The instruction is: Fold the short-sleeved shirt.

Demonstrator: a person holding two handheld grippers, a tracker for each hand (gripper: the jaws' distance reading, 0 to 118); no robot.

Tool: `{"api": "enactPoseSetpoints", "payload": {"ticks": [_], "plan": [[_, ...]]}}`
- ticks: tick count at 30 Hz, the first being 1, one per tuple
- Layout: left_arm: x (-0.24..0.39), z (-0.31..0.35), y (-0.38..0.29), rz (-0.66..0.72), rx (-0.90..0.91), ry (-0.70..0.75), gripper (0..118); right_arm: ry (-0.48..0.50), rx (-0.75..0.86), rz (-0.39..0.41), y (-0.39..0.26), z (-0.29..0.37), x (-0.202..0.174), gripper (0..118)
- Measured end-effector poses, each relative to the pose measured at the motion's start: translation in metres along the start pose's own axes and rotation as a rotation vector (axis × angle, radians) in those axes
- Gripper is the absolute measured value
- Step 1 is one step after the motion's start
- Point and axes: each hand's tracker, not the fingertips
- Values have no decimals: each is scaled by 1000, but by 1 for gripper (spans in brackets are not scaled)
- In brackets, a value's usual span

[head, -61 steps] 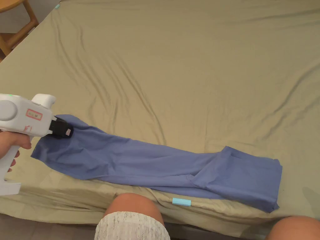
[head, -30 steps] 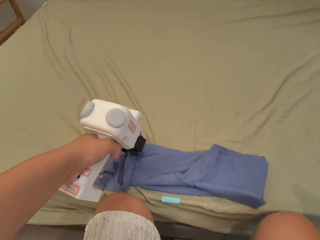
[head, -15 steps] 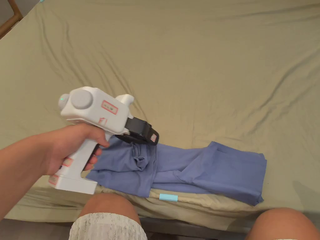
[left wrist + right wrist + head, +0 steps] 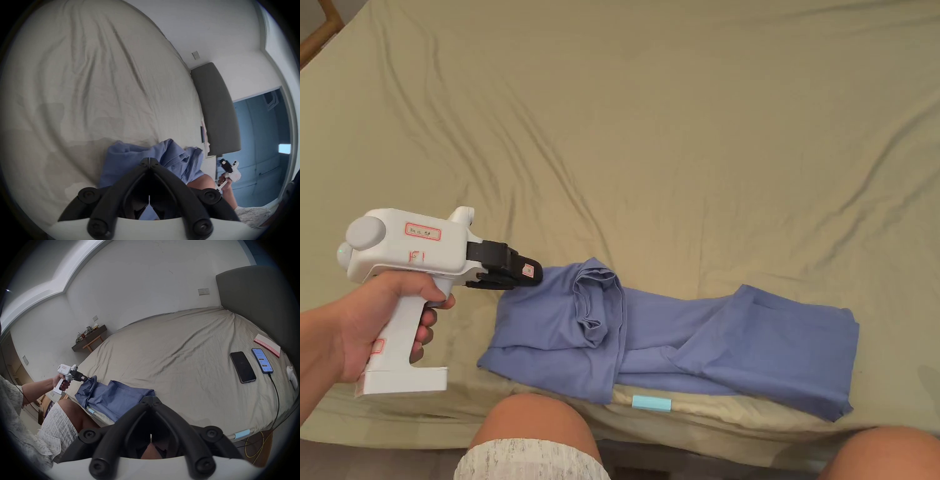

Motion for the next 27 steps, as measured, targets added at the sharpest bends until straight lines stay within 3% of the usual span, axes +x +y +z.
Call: {"api": "enactPoseSetpoints", "payload": {"ticks": [17, 20, 27], "plan": [[44, -100, 7, -105, -254, -170, 0, -29, -13, -42, 1, -14, 11, 0], [51, -95, -1, -131, -286, -268, 0, -30, -10, -44, 0, -14, 10, 0], [22, -59, -2, -96, -305, -197, 0, -28, -3, -46, 2, -8, 12, 0]]}}
